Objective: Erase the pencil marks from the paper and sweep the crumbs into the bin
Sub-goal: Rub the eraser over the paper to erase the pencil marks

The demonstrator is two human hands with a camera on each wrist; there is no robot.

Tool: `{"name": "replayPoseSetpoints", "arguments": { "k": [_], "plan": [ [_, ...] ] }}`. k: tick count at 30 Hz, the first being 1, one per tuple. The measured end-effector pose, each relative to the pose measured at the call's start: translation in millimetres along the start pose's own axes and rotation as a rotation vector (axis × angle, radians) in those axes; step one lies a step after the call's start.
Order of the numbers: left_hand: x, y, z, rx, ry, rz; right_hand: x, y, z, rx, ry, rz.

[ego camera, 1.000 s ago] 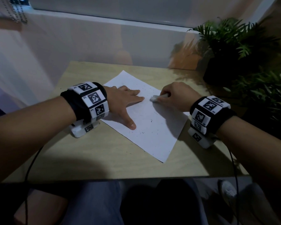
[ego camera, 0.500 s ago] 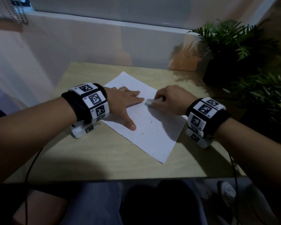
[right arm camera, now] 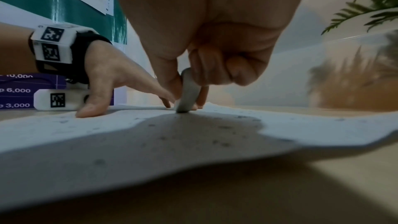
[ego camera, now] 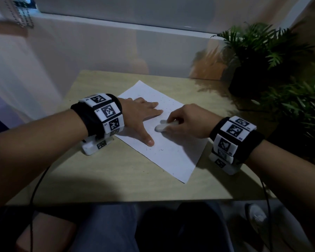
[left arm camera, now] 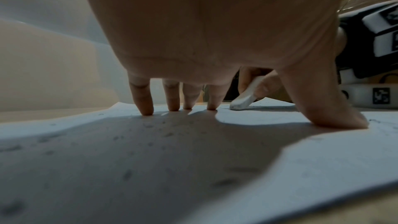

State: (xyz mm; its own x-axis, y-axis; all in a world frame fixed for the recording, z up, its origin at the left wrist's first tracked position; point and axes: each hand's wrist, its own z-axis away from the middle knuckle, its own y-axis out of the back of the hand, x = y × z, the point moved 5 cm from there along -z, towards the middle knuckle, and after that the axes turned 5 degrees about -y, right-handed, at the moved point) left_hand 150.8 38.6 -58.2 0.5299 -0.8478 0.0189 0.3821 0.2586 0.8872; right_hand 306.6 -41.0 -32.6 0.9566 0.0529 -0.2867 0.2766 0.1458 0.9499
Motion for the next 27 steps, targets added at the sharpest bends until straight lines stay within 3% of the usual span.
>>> {"name": "replayPoseSetpoints", "arguments": {
  "k": [4,10,17,22,27],
  "plan": [
    [1,2,0,-0.002,0.002,0.004,13,7,-8,0.148,-0.094,0.101],
    [1,2,1,-0.010,-0.001,0.024,-8,-5,7,0.004,0.035,0.019],
    [3,5,3,0.008,-0.040,0.085,13,-1,-2,0.165,-0.119,0.069],
    [3,6,3,0.005,-0.035,0.130,-12,-7,10,-0.066,0.028,-0.082],
    [2,4,3,0.020,-0.039,0.125,6,8,0,0.178,-0.128,0.060]
  ]
}}
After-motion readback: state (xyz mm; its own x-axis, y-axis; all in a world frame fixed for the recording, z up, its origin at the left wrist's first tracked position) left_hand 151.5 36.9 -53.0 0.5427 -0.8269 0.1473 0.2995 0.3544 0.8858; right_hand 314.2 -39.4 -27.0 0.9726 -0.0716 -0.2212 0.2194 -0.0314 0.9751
